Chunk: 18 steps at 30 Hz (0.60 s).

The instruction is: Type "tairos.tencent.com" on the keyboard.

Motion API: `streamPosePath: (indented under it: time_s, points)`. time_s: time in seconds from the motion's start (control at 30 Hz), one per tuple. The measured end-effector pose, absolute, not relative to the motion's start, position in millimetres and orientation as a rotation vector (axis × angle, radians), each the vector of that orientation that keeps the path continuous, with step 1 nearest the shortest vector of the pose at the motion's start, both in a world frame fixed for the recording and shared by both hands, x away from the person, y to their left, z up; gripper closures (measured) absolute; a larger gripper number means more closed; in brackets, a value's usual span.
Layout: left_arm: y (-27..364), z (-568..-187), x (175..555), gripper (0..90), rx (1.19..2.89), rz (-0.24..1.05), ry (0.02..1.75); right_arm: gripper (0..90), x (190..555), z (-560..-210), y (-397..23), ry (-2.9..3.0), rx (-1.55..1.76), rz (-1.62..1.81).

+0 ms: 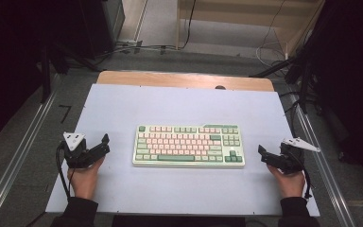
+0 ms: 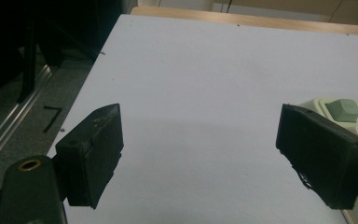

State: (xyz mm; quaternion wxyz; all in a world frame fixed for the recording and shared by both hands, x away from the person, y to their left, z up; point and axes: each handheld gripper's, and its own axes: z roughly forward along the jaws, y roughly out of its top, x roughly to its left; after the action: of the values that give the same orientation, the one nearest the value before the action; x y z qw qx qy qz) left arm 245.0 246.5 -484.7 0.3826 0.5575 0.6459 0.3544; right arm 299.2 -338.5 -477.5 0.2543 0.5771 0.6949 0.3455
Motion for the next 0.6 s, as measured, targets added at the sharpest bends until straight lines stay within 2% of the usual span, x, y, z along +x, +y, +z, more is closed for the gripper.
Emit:
streamPosePath:
  time_s: [0.17,0.4,0.43,0.47,0.5,0.6]
  points:
    - [241,-486,251,16.4,1.447,0.885,1.631,10.0,298,-476,-334,1.901,1.555,0.950]
    - [230,-481,252,26.6,1.455,0.884,1.593,13.9,296,-473,-327,1.913,1.543,0.997]
    - [229,-481,252,31.6,1.452,0.882,1.592,17.3,296,-472,-324,1.921,1.528,1.013]
    - [227,-480,252,31.6,1.451,0.874,1.587,17.3,296,-472,-324,1.921,1.528,1.013]
    - [225,-477,251,38.3,1.445,0.839,1.566,20.1,296,-471,-320,1.927,1.522,1.029]
    - [219,-474,251,44.7,1.456,0.810,1.535,23.6,297,-468,-313,1.945,1.500,1.056]
